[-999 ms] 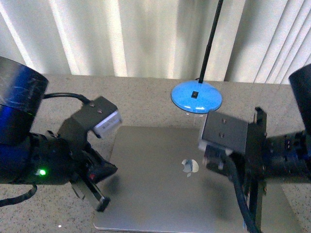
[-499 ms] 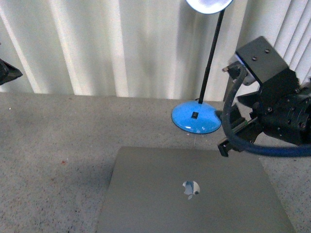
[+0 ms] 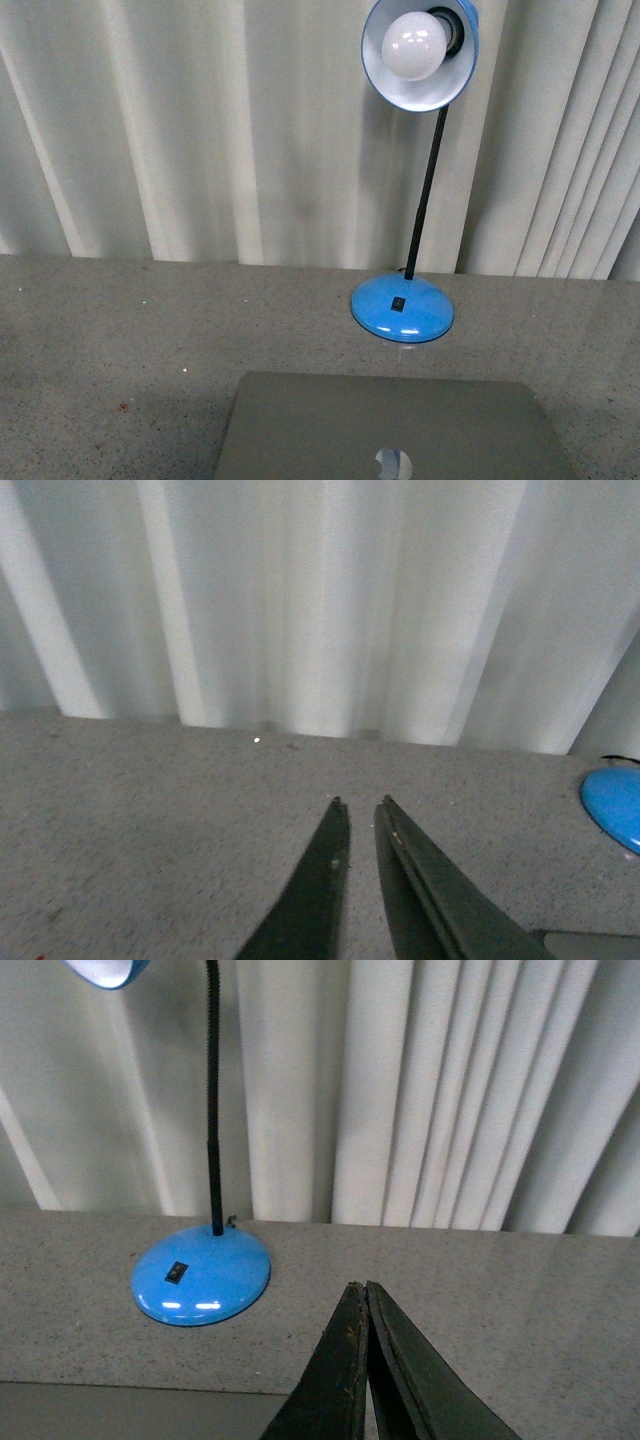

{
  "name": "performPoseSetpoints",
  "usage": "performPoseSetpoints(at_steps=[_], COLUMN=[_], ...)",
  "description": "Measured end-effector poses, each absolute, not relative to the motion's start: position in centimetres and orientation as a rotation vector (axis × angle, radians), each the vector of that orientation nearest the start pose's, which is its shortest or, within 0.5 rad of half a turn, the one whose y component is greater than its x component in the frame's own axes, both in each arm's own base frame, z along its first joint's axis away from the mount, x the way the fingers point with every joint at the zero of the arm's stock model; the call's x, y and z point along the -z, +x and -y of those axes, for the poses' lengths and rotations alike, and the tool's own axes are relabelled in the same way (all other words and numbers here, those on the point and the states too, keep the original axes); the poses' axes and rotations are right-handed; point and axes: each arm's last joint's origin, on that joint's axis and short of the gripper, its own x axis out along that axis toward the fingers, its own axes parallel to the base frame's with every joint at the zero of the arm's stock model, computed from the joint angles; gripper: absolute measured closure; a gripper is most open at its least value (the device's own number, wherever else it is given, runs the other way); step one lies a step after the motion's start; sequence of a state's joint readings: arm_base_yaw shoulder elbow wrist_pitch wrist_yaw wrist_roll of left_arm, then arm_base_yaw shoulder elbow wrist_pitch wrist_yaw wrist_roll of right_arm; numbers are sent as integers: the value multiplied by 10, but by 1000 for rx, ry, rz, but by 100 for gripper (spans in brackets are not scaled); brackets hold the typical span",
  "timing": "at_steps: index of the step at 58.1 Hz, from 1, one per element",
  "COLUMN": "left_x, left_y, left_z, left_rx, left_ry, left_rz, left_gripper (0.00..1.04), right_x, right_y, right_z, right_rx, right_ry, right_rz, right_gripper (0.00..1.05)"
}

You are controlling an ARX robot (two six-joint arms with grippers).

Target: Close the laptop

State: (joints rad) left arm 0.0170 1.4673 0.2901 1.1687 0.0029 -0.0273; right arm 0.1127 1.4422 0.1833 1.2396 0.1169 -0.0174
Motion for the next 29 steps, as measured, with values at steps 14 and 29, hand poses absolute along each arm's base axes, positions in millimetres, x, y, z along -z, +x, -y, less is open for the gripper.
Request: performPoseSetpoints(at_steps=[14,29], left_x=[-162,-162], left_y=[198,169], left_z=[0,0], left_rx=[1,1], left_ry=[-10,-7], left_rz=[-12,-13], left_gripper=[101,101], right_x=[-162,-162], right_y=[182,157], right_z=[-10,0], right_rx=[-4,-1], right_ry=[-14,-11], right_rz=[-13,-16], right_gripper=[102,102])
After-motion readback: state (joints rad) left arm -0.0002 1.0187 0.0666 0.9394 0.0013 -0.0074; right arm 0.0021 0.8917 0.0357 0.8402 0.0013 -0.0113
